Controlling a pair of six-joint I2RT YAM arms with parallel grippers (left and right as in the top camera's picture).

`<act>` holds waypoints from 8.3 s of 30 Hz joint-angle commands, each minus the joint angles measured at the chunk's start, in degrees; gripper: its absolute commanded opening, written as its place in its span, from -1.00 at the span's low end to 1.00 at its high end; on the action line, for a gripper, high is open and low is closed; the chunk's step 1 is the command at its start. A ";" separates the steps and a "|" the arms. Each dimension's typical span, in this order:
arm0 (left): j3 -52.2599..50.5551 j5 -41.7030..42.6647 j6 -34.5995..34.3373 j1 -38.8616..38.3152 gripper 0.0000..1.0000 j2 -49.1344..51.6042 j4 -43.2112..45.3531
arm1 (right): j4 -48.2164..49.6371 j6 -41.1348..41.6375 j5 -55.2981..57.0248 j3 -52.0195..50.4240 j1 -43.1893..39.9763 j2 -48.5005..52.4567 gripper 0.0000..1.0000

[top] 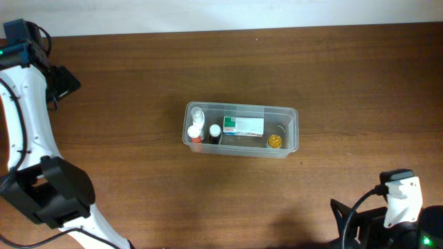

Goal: Pack container

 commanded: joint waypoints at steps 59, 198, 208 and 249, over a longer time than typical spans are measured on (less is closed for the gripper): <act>0.74 -0.24 0.07 0.35 0.99 0.37 -0.02 | 95.62 0.02 1.27 -76.52 -10.67 -34.99 0.97; -98.53 7.26 -8.39 -26.49 0.99 -101.68 53.40 | 83.56 -4.28 1.05 -80.46 -10.64 -34.97 0.97; -106.92 18.10 17.81 -26.47 0.99 -101.85 76.32 | 83.56 -4.28 1.05 -80.46 -10.64 -34.97 0.97; -118.27 11.78 24.09 -22.73 0.99 -115.80 71.56 | 83.56 -4.31 1.05 -80.46 -10.64 -34.97 0.97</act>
